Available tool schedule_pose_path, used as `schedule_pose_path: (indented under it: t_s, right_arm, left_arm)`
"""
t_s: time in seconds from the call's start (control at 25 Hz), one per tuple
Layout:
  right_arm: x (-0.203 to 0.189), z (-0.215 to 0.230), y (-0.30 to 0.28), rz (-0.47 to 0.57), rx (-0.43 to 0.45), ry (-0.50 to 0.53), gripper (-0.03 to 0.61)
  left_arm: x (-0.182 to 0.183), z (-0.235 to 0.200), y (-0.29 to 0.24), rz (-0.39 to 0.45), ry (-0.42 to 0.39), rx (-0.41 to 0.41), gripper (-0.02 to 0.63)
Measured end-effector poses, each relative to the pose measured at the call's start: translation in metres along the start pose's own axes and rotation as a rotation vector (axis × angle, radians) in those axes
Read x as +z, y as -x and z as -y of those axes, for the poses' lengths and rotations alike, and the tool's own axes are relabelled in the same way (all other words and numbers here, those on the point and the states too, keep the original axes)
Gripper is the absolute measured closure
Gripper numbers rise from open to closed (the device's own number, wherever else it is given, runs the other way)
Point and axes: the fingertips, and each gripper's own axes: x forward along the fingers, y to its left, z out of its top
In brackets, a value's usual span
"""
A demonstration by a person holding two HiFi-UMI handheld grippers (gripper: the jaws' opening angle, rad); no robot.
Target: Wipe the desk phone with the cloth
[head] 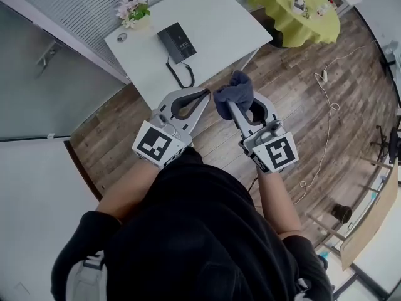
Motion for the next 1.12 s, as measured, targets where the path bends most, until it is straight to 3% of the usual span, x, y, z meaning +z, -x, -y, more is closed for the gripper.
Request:
schedule_pose_path:
  t_s: [0.64,0.84,1.12]
  right_arm:
    - [-0.015,0.046,-0.13,-0.045,0.109,0.0,0.476]
    - [-0.027,0.068,-0.164,-0.053,0.199,-0.007,0.476]
    - [-0.034,0.1,-0.21,-0.065,0.407,0.021,0.476]
  left_arm:
    - [-0.017,-0.138,-0.013,-0.016,0.043,0.14,0.603]
    - [-0.024,-0.17,-0.022,-0.021,0.055,0.239,0.603]
    - [-0.021,-0.208,-0.044,-0.032,0.058,0.433,0.603]
